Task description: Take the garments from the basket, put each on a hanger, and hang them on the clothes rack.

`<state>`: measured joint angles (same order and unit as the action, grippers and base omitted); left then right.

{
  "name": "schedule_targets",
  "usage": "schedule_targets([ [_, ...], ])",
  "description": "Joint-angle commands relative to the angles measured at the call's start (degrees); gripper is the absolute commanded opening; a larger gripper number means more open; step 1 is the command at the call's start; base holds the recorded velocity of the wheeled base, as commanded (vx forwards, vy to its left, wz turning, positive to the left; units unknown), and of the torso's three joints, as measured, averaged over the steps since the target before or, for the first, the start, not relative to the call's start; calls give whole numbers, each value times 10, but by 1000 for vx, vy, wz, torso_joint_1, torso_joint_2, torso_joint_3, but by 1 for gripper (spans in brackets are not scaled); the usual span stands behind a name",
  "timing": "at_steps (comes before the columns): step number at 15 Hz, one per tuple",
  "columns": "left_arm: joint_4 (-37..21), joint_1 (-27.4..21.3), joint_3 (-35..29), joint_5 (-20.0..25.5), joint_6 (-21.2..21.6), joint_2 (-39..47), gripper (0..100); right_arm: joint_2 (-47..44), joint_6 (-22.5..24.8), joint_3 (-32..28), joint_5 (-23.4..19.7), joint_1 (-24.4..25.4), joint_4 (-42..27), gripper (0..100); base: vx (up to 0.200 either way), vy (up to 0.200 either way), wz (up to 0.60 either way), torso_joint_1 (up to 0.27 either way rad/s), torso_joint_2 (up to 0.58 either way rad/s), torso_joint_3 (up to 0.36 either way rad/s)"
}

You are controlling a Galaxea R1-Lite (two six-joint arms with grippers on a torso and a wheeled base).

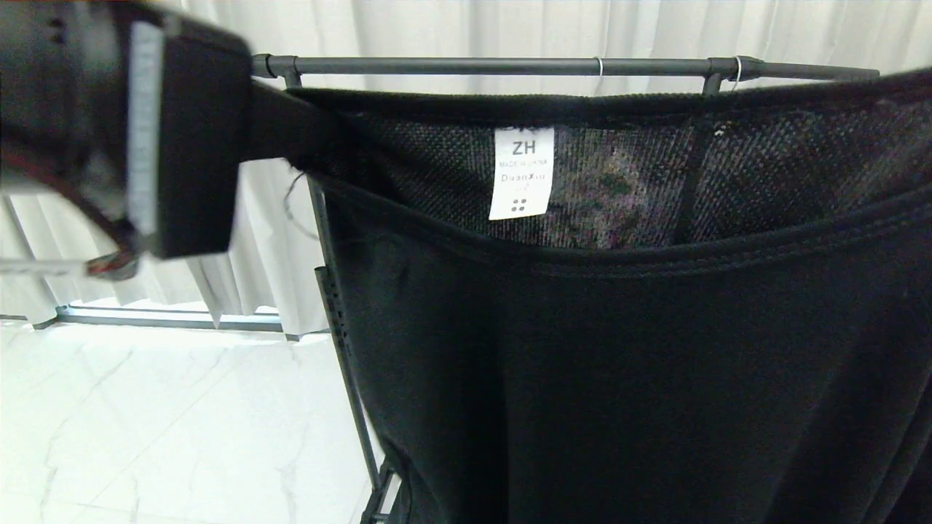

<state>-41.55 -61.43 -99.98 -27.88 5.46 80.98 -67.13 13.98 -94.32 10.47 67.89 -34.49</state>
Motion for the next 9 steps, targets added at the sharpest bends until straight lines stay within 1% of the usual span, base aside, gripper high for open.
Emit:
schedule_targets([
  [1, -45, -50, -8, 0, -44, -52, 0, -19, 3, 60, 8, -41, 91, 0, 0, 0, 0, 0, 0, 0],
  [2, -64, -78, -17, 0, -71, -57, 0, -33, 7, 76, 18, -45, 146, 0, 0, 0, 0, 0, 0, 0],
  [3, -69, -110, -27, 1, -104, -57, 0, -50, 7, 85, 29, -46, 198, 0, 0, 0, 0, 0, 0, 0],
  [5, -69, -194, -58, 1, -182, -52, 0, -89, 6, 89, 32, -46, 290, 0, 0, 0, 0, 0, 0, 0],
  [6, -69, -230, -73, 2, -212, -49, 0, -105, 6, 88, 32, -46, 322, 0, 0, 0, 0, 0, 0, 0],
  [7, -69, -287, -94, 2, -256, -43, 0, -127, 6, 87, 32, -46, 368, 0, 0, 0, 0, 0, 0, 0],
  [8, -69, -322, -105, 2, -278, -41, 0, -137, 6, 86, 32, -45, 385, 0, 0, 0, 0, 0, 0, 0],
  [9, -69, -337, -108, 2, -284, -42, 0, -142, 7, 84, 32, -45, 389, 0, 0, 0, 0, 0, 0, 0],
])
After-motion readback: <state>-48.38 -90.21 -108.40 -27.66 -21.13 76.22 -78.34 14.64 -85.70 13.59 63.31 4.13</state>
